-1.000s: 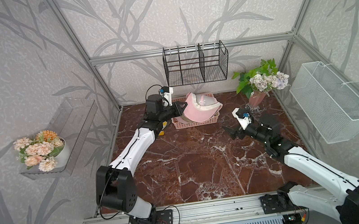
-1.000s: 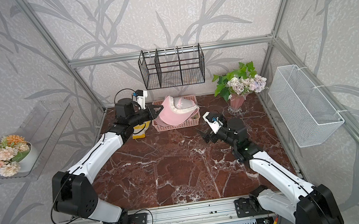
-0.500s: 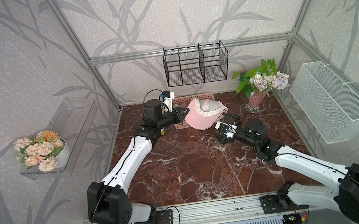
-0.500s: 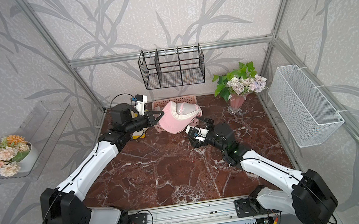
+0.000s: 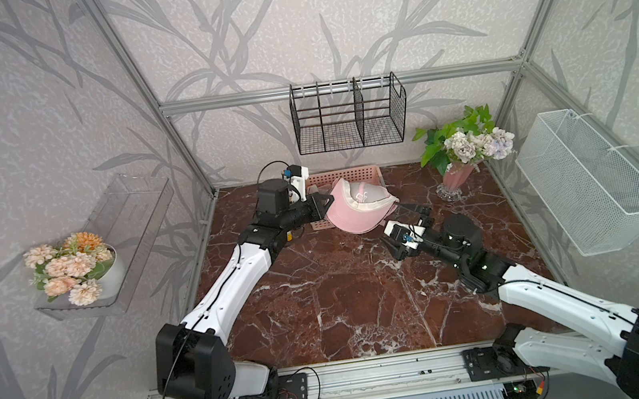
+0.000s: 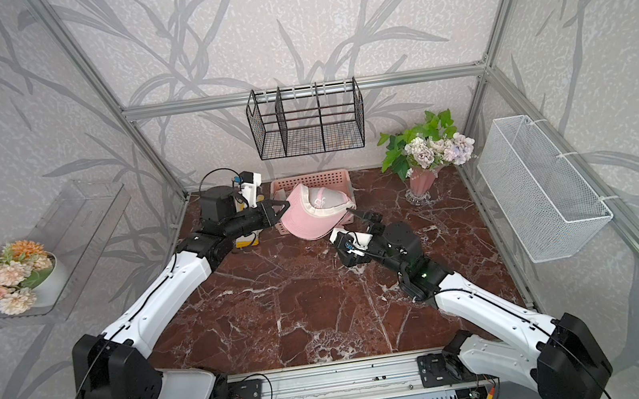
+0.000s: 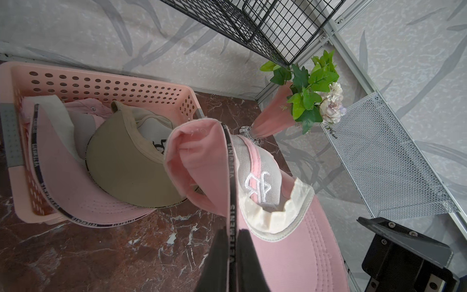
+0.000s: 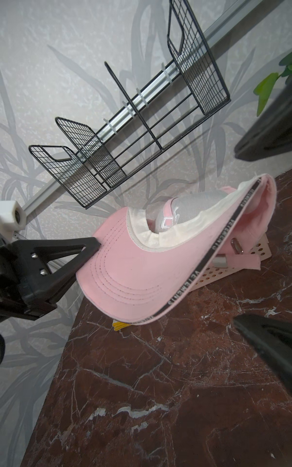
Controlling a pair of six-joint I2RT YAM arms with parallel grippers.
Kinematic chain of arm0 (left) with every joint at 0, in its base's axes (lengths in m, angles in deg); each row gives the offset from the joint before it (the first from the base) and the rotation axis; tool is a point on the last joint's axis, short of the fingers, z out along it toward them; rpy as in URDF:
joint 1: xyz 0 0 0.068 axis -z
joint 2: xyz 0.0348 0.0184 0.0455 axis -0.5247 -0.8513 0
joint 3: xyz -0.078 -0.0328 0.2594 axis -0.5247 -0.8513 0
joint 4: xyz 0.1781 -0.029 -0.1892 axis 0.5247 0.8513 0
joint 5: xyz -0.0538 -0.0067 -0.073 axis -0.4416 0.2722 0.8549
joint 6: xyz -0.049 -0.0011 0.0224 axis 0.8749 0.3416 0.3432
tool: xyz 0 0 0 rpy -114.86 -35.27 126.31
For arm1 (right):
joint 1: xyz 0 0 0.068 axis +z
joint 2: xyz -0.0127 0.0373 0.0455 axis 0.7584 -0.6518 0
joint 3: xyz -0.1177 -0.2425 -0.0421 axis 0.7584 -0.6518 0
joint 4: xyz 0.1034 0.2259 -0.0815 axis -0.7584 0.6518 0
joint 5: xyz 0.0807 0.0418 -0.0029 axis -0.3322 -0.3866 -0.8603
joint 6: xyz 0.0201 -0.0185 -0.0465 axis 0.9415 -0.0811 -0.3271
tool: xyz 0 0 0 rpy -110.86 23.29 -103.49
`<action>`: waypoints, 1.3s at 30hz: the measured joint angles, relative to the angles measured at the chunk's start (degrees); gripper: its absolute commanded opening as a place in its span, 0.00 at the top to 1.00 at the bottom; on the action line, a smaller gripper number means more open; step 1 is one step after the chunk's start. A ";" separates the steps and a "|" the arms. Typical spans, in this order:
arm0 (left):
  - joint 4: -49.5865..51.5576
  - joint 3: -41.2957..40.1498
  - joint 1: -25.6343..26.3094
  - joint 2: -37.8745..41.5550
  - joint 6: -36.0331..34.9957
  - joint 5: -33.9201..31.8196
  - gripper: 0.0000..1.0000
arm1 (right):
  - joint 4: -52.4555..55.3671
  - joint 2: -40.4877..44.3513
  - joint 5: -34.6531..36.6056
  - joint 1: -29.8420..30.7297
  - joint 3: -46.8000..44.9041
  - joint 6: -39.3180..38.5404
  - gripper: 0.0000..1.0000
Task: Turn the baseball cap inside out
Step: Turn over the baseball cap.
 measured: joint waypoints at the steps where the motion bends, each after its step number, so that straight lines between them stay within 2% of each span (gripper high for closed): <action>1: 0.00 0.00 0.02 0.00 0.00 0.31 1.00 | 0.28 -0.09 0.09 0.02 0.00 -0.07 0.01; 8: 0.57 0.00 0.57 -0.04 -1.07 4.33 1.00 | 0.48 -3.39 0.83 0.13 0.35 -1.40 0.12; 10: 0.81 0.00 0.87 -0.17 -1.60 5.44 1.00 | 0.42 -4.70 1.03 0.15 0.92 -1.62 0.26; 13: 1.51 0.00 1.22 -0.68 -2.29 6.71 1.00 | 0.68 -6.27 1.09 0.17 2.03 -2.27 0.56; 14: 1.75 0.00 1.25 -0.81 -2.47 6.99 0.98 | 0.72 -6.45 1.09 0.22 2.23 -2.51 0.63; 17: 1.75 0.02 1.14 -1.07 -2.69 7.19 0.86 | 1.70 -6.62 0.76 0.37 2.38 -2.84 0.88; 19: 1.03 0.26 1.09 -1.07 -2.80 7.17 0.67 | 3.21 -6.67 -0.22 0.81 2.38 -3.69 1.00; 22: 0.87 2.01 1.31 -1.31 -2.80 7.80 0.42 | 4.63 -6.67 -0.26 1.62 2.38 -3.89 1.00; 26: 2.40 6.43 1.51 -2.10 -6.27 8.02 0.29 | 4.68 -5.40 1.62 1.05 2.23 -1.75 1.00; 29: 2.21 8.31 1.57 -1.36 -12.24 7.04 0.22 | 6.01 -3.43 2.75 1.01 2.21 1.44 1.00; 32: -1.29 4.72 2.21 2.84 -21.38 3.74 0.08 | 9.38 -1.46 3.17 1.01 2.51 5.20 1.00; 35: -4.11 -1.16 3.30 8.85 -33.07 2.89 0.00 | 14.75 -0.74 2.99 0.94 4.20 8.90 1.00; 39: -4.85 -4.35 5.14 12.66 -50.45 3.93 0.00 | 23.54 -0.68 0.96 0.02 8.79 13.84 1.00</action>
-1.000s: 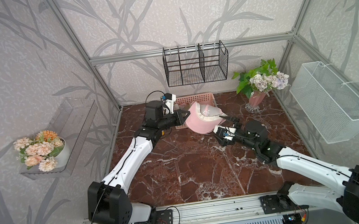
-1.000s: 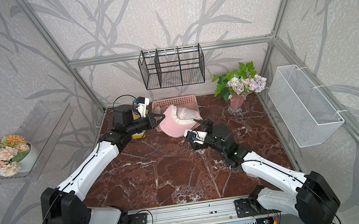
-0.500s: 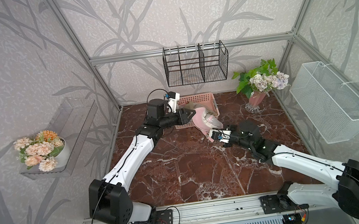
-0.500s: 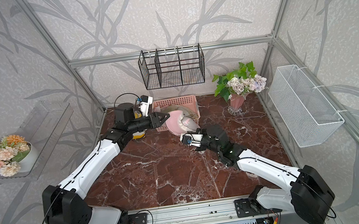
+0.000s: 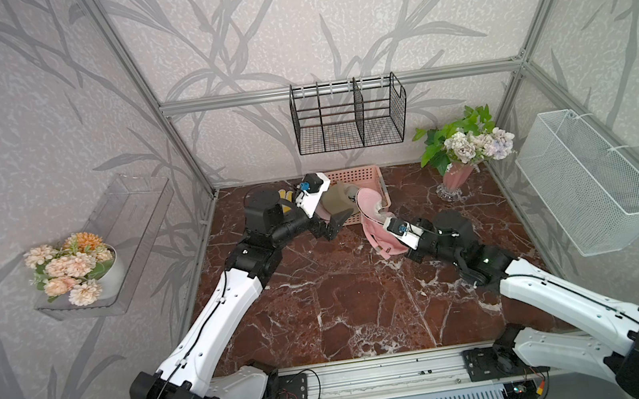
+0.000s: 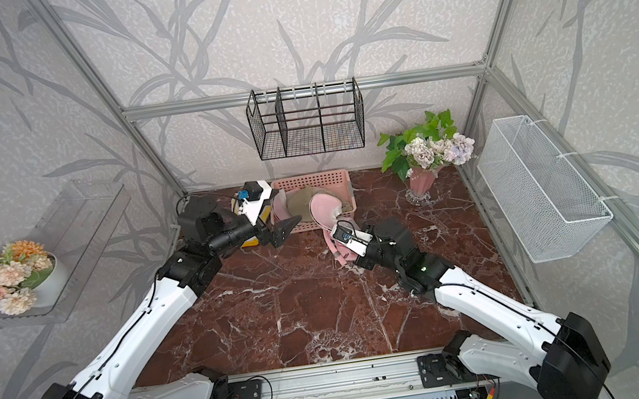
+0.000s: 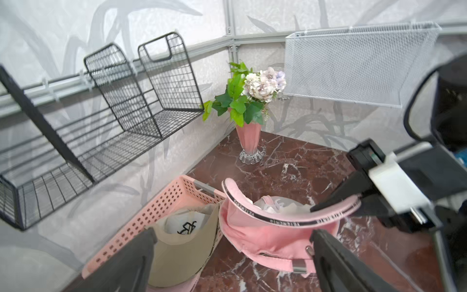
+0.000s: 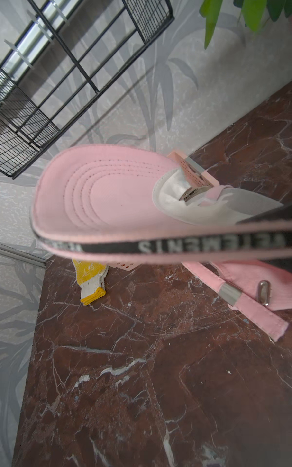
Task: Turn the baseball cap inside out
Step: Turn over the baseball cap.
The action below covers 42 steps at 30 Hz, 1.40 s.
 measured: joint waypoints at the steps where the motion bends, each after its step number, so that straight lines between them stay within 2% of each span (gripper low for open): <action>1: 0.26 -0.02 0.55 0.02 -4.42 0.48 0.00 | 2.58 0.04 -1.42 -0.52 1.60 1.14 1.00; 4: 1.97 -0.02 2.40 -0.39 -15.47 1.16 0.00 | 9.07 0.09 -5.38 -1.75 6.16 3.45 1.00; 10: 4.98 1.81 6.05 -4.39 -27.30 1.55 0.11 | 19.26 -0.87 -12.81 -2.21 13.29 5.53 1.00; 15: 7.23 4.46 7.65 -8.57 -31.76 0.96 0.17 | 24.72 -3.10 -16.83 -2.19 15.58 5.73 1.00; 18: 9.20 4.72 8.09 -9.55 -33.38 0.90 0.24 | 27.21 -4.31 -17.40 -2.19 16.28 5.66 1.00; 27: 15.04 6.36 10.14 -12.76 -36.24 4.42 0.36 | 30.18 -5.25 -17.38 -2.19 17.09 5.53 1.00; 29: 15.37 6.36 10.43 -13.38 -36.37 4.70 0.46 | 30.93 -5.53 -17.38 -2.19 17.09 5.53 1.00; 31: 15.87 6.36 10.78 -13.90 -36.59 5.03 0.63 | 31.82 -5.66 -16.87 -2.21 17.09 5.62 0.91; 33: 16.57 6.34 10.91 -14.05 -36.44 5.33 0.90 | 31.98 -5.66 -15.93 -2.62 16.96 5.73 0.85; 34: 17.20 6.19 10.97 -14.05 -35.93 5.75 1.00 | 31.41 -5.64 -14.82 -2.99 16.85 5.86 0.76; 37: 15.76 4.20 11.52 -13.92 -30.49 6.29 1.00 | 26.82 -4.50 -11.26 -3.82 15.52 7.37 0.46; 40: 8.83 0.26 12.20 -12.92 -19.65 4.61 1.00 | 19.56 -1.73 -7.13 -3.43 11.32 10.08 0.35; 42: 5.92 -1.53 12.63 -12.24 -10.67 2.86 1.00 | 16.35 0.35 -3.80 -3.30 8.81 12.07 0.33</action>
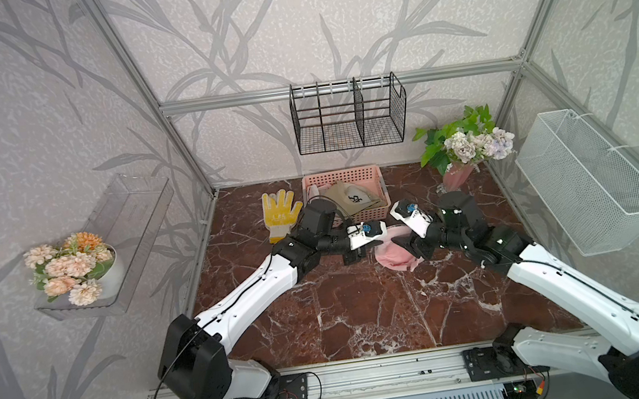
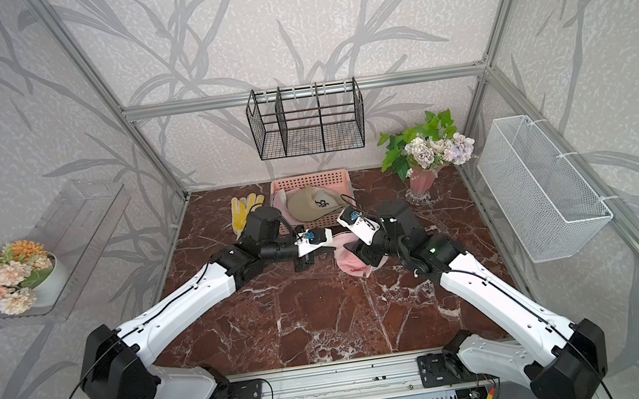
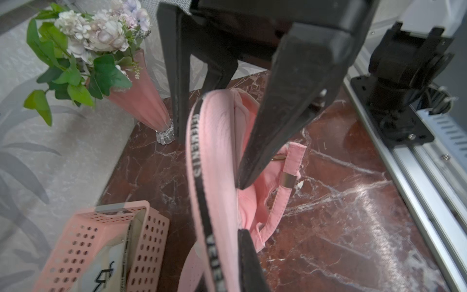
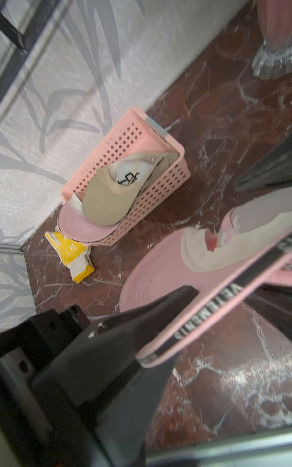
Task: Turn the baseball cap inside out
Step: Turn over the baseball cap.
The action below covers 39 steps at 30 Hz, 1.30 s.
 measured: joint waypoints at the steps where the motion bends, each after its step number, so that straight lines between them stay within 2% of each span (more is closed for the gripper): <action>1: -1.05 -0.42 0.15 0.20 5.07 -1.03 1.00 | -1.25 0.81 1.92 0.04 -0.83 1.33 0.33; 5: -3.61 -0.48 0.11 0.59 23.34 -5.42 1.00 | -3.65 2.32 9.31 -0.02 -1.25 6.56 0.32; 9: -7.15 -1.81 -0.52 1.46 40.19 -8.68 1.00 | -3.43 3.72 12.70 0.07 -1.27 11.65 0.32; 13: -11.65 -8.48 -0.72 3.69 54.75 -9.68 1.00 | -1.55 4.11 9.46 0.04 -1.18 16.48 0.32; 17: -14.80 -16.11 -0.68 5.22 64.52 -10.58 1.00 | -0.17 -0.07 1.05 0.28 -0.76 21.75 0.32; 23: -18.82 -23.04 -0.57 7.45 73.96 -13.73 1.00 | 0.26 -10.45 -7.43 2.54 -0.79 30.05 0.41; 28: -21.68 -25.35 -0.59 7.61 77.81 -15.72 1.00 | -0.02 -16.44 -10.21 4.98 -0.79 34.69 0.54; 32: -22.62 -26.60 -0.57 7.34 79.06 -16.09 1.00 | -0.24 -19.85 -9.79 5.79 -0.79 37.27 0.62; 39: -22.88 -26.75 -0.57 6.49 79.12 -16.17 1.00 | 0.39 -24.57 -0.17 5.97 -0.50 41.24 0.62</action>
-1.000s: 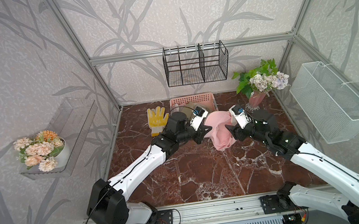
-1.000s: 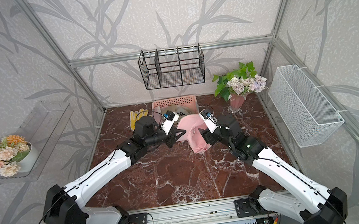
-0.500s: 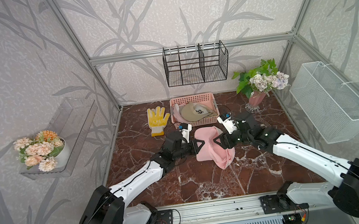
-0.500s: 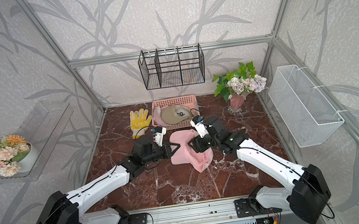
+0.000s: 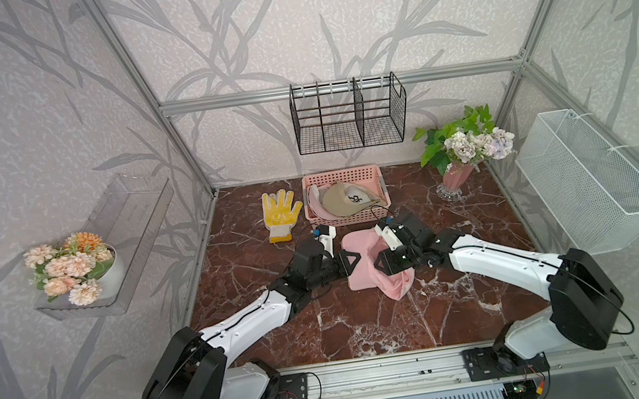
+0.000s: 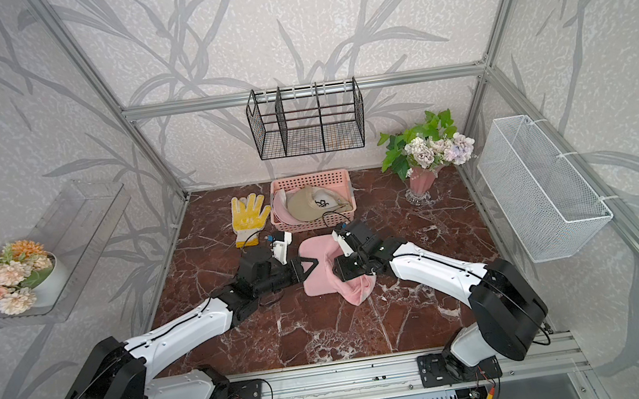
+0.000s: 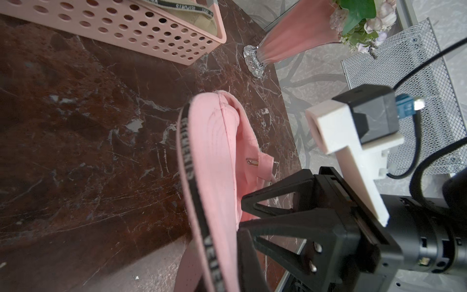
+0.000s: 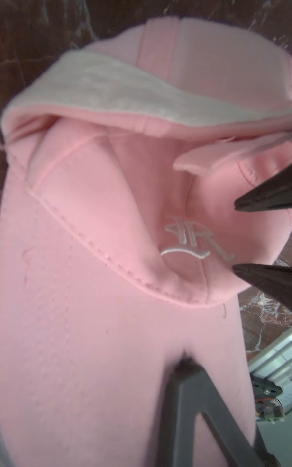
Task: Turn the baseball cap inside out
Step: Turn over the baseball cap.
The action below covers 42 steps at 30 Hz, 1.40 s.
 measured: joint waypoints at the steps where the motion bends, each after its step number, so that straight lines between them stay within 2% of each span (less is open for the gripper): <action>1: 0.04 0.00 0.00 -0.04 -0.09 0.00 1.00 | 0.59 -1.09 1.99 0.00 0.33 0.52 0.62; 9: 1.68 -0.04 0.00 -0.22 -1.53 -0.33 1.00 | 6.99 -8.70 16.81 -0.09 2.34 4.83 0.61; 12: 1.64 -0.48 0.00 -0.31 -1.99 -0.72 1.00 | 8.59 -9.97 19.87 -0.13 2.64 5.46 0.60; 16: 0.57 -1.42 0.07 -1.42 -2.14 -0.72 1.00 | 8.46 -10.43 19.10 -0.24 2.86 5.38 0.58; 22: -1.90 -1.46 -0.02 -3.72 -2.10 -0.55 1.00 | 6.88 -13.20 15.34 -0.24 3.69 5.40 0.47; 27: -3.08 -1.49 -0.02 -4.63 -2.08 -0.46 1.00 | 6.99 -16.50 14.45 -0.22 5.14 6.16 0.46; 32: -3.61 -1.49 -0.02 -5.07 -2.12 -0.72 1.00 | 6.67 -17.66 13.46 -0.24 6.23 6.32 0.71; 35: -3.93 -1.62 -0.02 -5.31 -2.10 -1.60 1.00 | 3.80 -17.38 10.40 -0.74 5.42 6.05 0.92; 36: -3.98 -1.75 -0.02 -5.31 -2.10 -1.88 1.00 | 2.12 -16.94 9.11 -0.94 4.59 6.27 0.96; 38: -3.98 -1.95 -0.09 -5.31 -1.99 -3.06 1.00 | -1.81 -15.41 5.18 -1.79 1.97 6.40 1.00; 42: -3.30 -1.99 -0.70 -5.29 -1.55 -4.76 1.00 | -11.87 -9.99 -6.21 -6.16 -6.36 7.67 1.00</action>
